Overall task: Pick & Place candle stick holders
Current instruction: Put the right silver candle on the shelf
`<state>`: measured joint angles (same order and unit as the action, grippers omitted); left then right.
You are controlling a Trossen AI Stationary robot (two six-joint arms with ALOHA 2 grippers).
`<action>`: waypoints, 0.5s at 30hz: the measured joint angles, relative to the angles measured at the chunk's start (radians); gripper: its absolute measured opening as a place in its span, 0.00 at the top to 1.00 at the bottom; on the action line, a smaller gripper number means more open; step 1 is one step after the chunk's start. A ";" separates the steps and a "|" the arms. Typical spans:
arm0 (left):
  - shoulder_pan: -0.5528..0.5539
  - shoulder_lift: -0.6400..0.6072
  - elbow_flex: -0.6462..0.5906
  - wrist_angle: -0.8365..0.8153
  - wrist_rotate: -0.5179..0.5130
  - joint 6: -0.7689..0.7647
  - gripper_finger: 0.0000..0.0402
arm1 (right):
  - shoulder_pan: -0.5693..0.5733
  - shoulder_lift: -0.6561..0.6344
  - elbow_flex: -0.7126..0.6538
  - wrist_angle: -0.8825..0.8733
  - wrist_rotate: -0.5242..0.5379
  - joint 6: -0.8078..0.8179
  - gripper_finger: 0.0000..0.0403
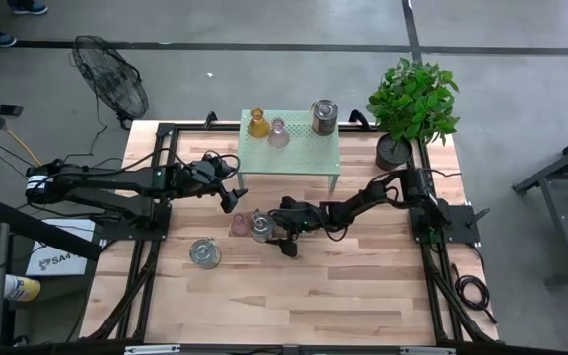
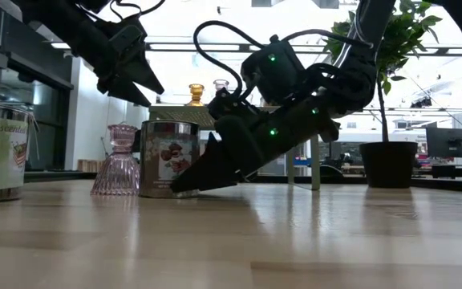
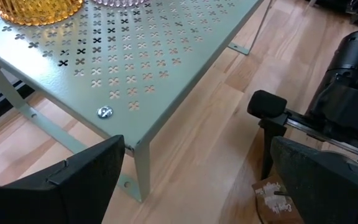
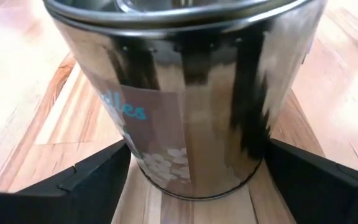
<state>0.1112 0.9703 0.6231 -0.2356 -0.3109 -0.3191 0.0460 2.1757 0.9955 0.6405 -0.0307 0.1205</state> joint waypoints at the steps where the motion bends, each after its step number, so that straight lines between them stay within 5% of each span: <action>1: 0.000 0.000 0.000 0.000 0.001 0.000 0.01 | 0.000 0.000 -0.001 0.006 -0.001 0.002 0.10; 15: 0.000 0.000 0.000 0.000 0.002 0.000 0.01 | 0.054 0.005 -0.004 0.076 0.081 -0.107 0.10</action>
<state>0.1112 0.9703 0.6231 -0.2356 -0.3085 -0.3193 0.0996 2.1807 0.9918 0.7168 0.0502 0.0136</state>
